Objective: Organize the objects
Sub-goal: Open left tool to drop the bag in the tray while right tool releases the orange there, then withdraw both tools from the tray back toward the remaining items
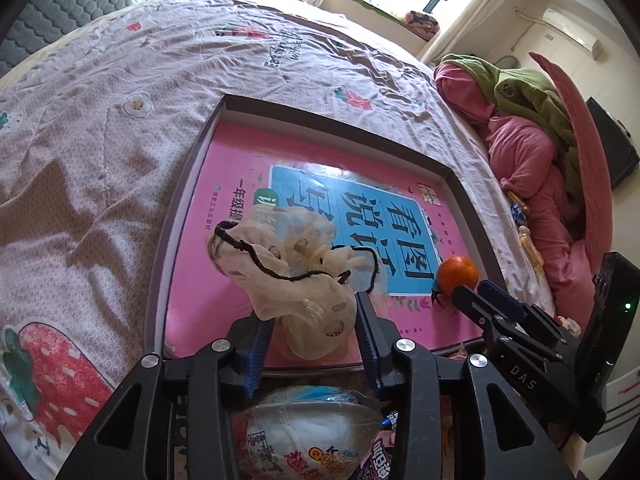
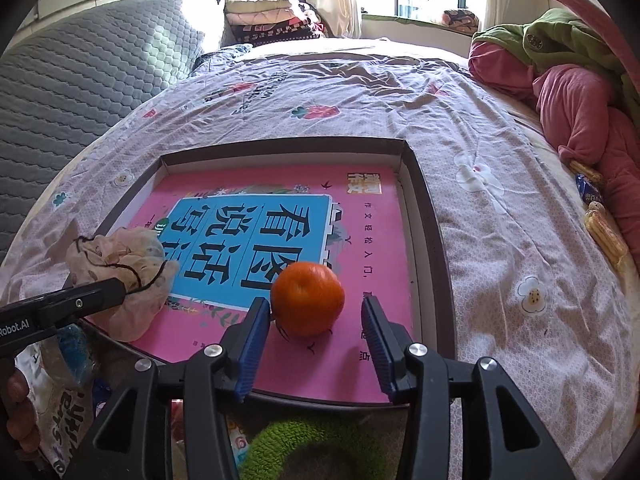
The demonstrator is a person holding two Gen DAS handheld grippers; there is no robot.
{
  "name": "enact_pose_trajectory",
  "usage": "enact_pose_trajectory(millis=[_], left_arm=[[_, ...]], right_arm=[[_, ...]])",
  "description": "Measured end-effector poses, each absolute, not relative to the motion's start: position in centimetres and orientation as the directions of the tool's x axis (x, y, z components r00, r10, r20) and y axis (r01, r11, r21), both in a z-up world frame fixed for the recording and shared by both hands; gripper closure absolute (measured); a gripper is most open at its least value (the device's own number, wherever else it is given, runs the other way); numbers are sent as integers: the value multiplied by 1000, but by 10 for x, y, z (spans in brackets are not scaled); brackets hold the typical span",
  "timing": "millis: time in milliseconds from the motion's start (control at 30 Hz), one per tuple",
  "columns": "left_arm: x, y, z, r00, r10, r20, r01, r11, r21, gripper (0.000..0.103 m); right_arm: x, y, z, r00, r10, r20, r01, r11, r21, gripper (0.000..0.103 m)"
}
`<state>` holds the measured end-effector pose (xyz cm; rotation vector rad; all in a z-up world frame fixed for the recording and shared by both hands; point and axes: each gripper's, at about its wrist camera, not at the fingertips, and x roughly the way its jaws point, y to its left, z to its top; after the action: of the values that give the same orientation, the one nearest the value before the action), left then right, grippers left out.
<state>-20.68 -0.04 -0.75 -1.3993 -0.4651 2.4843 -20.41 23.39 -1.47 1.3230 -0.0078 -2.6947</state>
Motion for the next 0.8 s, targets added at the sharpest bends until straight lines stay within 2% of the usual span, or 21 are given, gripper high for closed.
enact_pose_trajectory(millis=[133,200,400,800], left_arm=[[-204,-3,-3,-520,350,-779,-59,-925,-376,58],[-203,-3,-1,-520,344,-782,-60,-928,-368,52],[-198,-4,0,-496,346,-796,-71,-930,-360,46],[-184,-16,12,-532,347,-772,-80,-928,-363,43]], right_arm=[[-201,235,-9,-624,-122,-772,118,-991,61,54],[-200,236,-8,-626,-132,-769,117,-990,74,50],[-198,236,-6,-631,-126,-765,118,-991,67,50],[-191,240,1,-655,-121,-746,112,-992,63,50]])
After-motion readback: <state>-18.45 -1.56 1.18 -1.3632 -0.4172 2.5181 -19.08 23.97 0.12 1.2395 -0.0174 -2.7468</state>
